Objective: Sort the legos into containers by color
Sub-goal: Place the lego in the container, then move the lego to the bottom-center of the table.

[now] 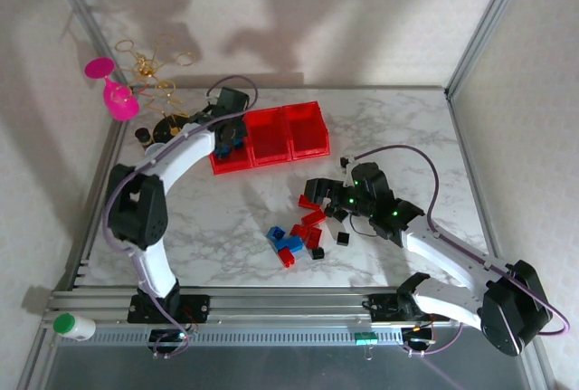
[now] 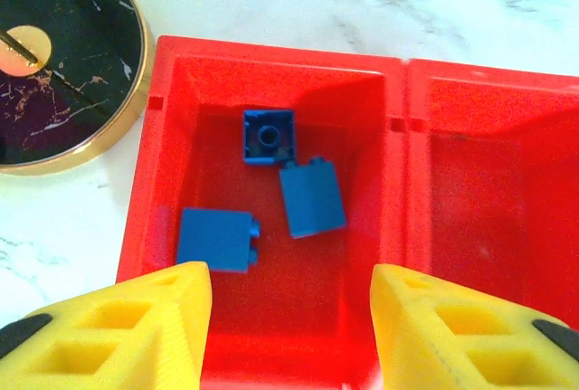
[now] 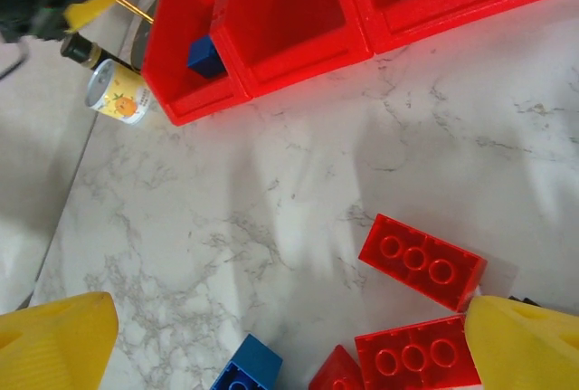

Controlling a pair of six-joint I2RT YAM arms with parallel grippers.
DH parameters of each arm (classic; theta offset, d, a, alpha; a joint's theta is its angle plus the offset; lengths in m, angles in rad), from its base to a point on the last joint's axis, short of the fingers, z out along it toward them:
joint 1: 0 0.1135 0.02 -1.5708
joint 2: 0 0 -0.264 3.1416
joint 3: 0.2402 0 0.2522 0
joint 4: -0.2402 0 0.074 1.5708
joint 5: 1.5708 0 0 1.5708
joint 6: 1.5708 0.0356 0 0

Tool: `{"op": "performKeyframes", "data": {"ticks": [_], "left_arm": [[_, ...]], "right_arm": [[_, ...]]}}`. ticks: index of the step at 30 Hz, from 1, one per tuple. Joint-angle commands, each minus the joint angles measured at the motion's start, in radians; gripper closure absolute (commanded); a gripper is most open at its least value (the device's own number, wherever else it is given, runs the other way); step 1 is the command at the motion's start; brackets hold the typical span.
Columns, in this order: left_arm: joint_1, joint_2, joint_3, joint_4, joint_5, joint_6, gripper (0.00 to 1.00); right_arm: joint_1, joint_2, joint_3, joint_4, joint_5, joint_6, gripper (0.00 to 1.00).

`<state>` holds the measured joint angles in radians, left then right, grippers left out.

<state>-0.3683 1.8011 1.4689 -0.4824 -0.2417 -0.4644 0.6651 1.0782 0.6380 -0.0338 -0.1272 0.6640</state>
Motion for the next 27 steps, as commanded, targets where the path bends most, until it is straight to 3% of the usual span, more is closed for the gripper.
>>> {"op": "performKeyframes", "data": {"ticks": [1, 14, 27], "left_arm": [[-0.043, -0.105, -0.078, 0.016, 0.064, -0.008, 0.5], [-0.303, -0.336, -0.358, -0.037, 0.163, -0.104, 0.46], [-0.523, -0.362, -0.531, -0.038, 0.241, -0.243, 0.36]], "right_arm": [[-0.005, -0.006, 0.015, -0.047, 0.031, -0.023, 0.01], [-0.005, -0.076, -0.107, -0.083, -0.046, -0.016, 0.01], [-0.005, -0.137, -0.178, -0.11, -0.035, 0.008, 0.01]]}}
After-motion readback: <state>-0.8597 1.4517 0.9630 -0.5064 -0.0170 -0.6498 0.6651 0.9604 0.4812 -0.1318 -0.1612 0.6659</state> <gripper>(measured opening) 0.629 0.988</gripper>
